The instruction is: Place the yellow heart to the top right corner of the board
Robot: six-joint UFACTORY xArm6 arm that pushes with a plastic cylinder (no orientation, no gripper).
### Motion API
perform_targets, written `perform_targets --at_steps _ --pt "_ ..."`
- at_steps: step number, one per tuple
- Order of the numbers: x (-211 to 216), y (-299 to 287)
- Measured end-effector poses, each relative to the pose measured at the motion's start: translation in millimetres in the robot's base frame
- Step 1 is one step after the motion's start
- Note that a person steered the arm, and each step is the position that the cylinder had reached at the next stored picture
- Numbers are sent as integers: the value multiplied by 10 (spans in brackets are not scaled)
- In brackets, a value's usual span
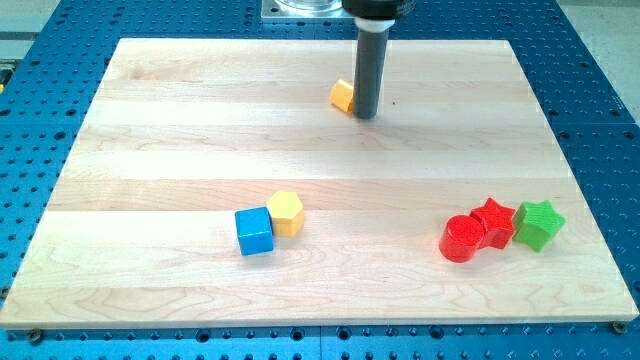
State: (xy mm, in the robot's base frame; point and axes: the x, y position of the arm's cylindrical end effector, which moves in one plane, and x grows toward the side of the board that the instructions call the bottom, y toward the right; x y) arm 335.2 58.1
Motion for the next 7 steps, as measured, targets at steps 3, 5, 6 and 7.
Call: perform_targets --at_steps 3,5,6,7 --pt "-376 -622" --pt "-78 452" --pt "106 963" --pt "189 1441"
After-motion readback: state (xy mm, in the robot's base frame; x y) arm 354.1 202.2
